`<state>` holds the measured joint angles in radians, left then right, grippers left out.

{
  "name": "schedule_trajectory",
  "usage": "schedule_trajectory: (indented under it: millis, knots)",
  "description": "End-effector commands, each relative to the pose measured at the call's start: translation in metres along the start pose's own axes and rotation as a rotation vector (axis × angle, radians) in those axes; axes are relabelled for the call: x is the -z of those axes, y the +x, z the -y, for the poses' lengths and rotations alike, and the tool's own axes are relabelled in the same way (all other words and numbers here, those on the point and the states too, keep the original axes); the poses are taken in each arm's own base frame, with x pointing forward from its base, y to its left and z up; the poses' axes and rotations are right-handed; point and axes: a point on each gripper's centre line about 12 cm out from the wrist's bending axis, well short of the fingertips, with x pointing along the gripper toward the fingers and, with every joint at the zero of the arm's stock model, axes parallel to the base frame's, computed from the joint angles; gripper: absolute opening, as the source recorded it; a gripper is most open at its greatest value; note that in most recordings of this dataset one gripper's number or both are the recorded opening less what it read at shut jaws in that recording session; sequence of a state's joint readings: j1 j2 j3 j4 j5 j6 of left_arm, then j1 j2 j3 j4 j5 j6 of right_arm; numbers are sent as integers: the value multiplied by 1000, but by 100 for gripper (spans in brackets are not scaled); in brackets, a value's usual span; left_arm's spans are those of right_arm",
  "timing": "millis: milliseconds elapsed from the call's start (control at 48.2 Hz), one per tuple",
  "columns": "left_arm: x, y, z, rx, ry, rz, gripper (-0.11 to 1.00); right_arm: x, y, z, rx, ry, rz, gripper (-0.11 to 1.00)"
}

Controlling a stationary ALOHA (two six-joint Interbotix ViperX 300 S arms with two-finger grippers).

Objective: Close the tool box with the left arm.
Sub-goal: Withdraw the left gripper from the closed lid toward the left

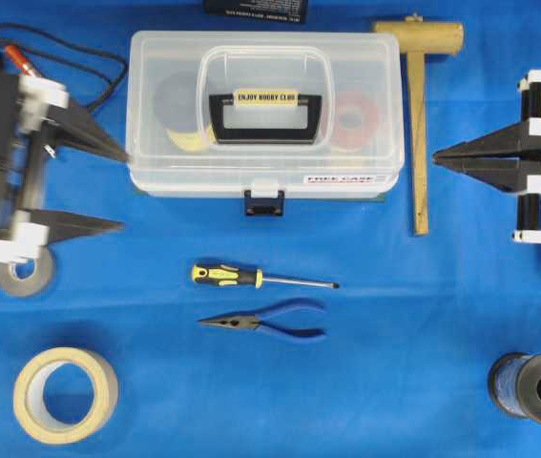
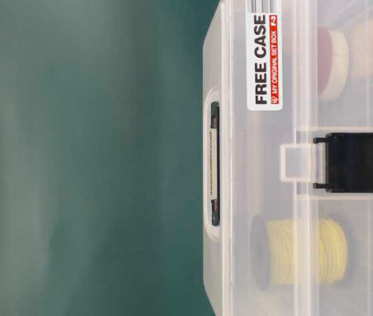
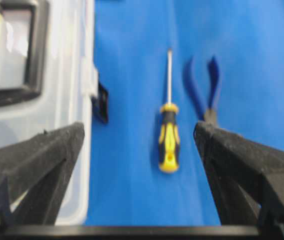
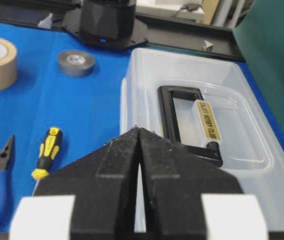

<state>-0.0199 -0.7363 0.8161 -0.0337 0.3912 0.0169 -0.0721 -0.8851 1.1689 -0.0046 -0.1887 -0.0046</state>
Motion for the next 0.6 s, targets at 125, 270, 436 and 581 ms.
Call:
schedule_trajectory:
  millis: [125, 270, 436, 581]
  knots:
    - [19, -41, -1, -5, 4, 212, 89, -10, 0, 0, 1, 5, 29, 0]
    - [51, -52, -4, -19, -1, 319, 89, -10, 0, 0, 1, 6, 31, 0]
    - [84, -55, -7, -37, -13, 395, 89, -10, 0, 1, 3, 6, 32, 0]
    - [100, -53, -8, -41, -18, 393, 89, -9, 0, 1, 3, 6, 29, 0]
